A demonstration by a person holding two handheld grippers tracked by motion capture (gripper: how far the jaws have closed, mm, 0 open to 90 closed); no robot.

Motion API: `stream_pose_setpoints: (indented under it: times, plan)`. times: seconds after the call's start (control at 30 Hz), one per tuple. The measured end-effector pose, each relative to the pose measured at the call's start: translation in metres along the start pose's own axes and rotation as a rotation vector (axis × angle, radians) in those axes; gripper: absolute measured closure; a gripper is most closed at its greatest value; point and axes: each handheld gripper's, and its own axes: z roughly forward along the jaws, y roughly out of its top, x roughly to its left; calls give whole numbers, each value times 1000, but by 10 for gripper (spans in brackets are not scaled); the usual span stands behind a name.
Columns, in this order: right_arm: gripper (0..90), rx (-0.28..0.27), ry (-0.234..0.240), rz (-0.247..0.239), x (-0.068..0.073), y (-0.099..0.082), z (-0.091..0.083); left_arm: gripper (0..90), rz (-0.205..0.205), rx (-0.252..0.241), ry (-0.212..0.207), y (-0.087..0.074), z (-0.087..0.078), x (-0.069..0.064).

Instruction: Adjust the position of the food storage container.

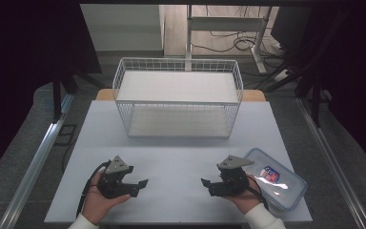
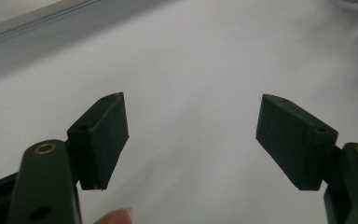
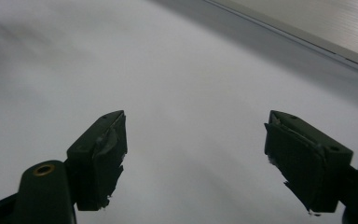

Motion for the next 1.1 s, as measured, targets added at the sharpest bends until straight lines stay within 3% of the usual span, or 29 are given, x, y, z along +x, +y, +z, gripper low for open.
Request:
stream_pose_setpoints:
  times: [0.3,0.43,0.8,1.1]
  plan:
    - [277,3,-24,17,-9,4,-9,249,15,12,6,1,2,-1]
    - [330,-8,-49,27,-21,13,-22,249,21,21,4,1,4,-3]
    - [403,18,-169,119,-75,28,-61,249,21,21,3,1,4,-3]
    - [484,48,-236,194,-129,22,-67,248,32,27,-2,1,6,-3]
